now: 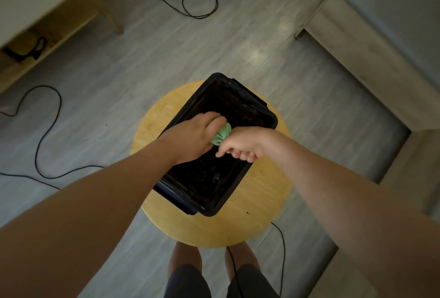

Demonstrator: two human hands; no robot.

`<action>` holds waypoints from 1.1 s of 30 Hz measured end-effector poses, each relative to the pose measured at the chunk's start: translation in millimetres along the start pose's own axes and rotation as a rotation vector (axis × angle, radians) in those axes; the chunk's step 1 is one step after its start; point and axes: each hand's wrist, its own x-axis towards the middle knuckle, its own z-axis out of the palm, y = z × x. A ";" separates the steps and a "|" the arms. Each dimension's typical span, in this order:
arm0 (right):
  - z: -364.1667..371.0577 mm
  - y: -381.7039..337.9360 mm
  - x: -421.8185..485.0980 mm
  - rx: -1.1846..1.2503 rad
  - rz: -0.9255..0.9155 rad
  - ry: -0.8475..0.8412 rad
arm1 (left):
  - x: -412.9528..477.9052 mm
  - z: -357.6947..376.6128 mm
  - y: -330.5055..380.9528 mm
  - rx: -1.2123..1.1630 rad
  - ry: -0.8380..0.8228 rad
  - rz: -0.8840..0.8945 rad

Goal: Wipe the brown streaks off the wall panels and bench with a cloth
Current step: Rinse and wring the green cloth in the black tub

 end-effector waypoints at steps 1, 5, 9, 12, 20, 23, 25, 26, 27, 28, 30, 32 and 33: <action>-3.9 -0.2 -3.4 0.039 0.033 -0.074 | -2.7 -0.2 -1.8 0.054 0.057 0.081; -13.1 -1.0 -13.1 0.165 0.087 -0.291 | -4.4 -7.2 0.0 0.067 0.081 0.180; 2.4 -6.0 -18.0 0.200 0.106 -0.336 | -2.0 -16.7 0.9 0.231 0.009 0.137; 21.0 -10.8 -20.4 0.267 0.041 -0.199 | 1.7 -34.0 8.5 0.443 -0.225 -0.063; 41.2 -8.1 -8.7 -0.544 -0.341 0.670 | 27.8 -46.4 24.2 0.176 -0.463 -0.356; 42.2 -7.6 -4.9 -0.706 -0.399 0.758 | 30.2 -43.3 14.4 -0.046 -0.592 -0.446; 45.4 -9.1 -2.7 -0.786 -0.426 0.774 | 28.2 -40.6 8.2 -0.131 -0.677 -0.466; 46.7 -9.9 -2.3 -0.824 -0.435 0.770 | 27.1 -39.2 7.0 -0.159 -0.727 -0.465; 47.9 -10.6 -1.7 -0.854 -0.442 0.763 | 26.0 -38.3 5.4 -0.186 -0.769 -0.465; 48.1 -11.1 -1.9 -0.876 -0.444 0.758 | 25.6 -38.6 4.4 -0.229 -0.796 -0.482; 47.3 -13.2 -2.7 -0.908 -0.437 0.766 | 25.4 -38.9 1.7 -0.339 -0.813 -0.546; 45.4 -15.4 -4.7 -0.927 -0.425 0.786 | 27.1 -41.0 0.7 -0.409 -0.835 -0.602; 45.3 -16.2 -6.9 -0.931 -0.416 0.792 | 28.5 -43.1 1.5 -0.426 -0.848 -0.625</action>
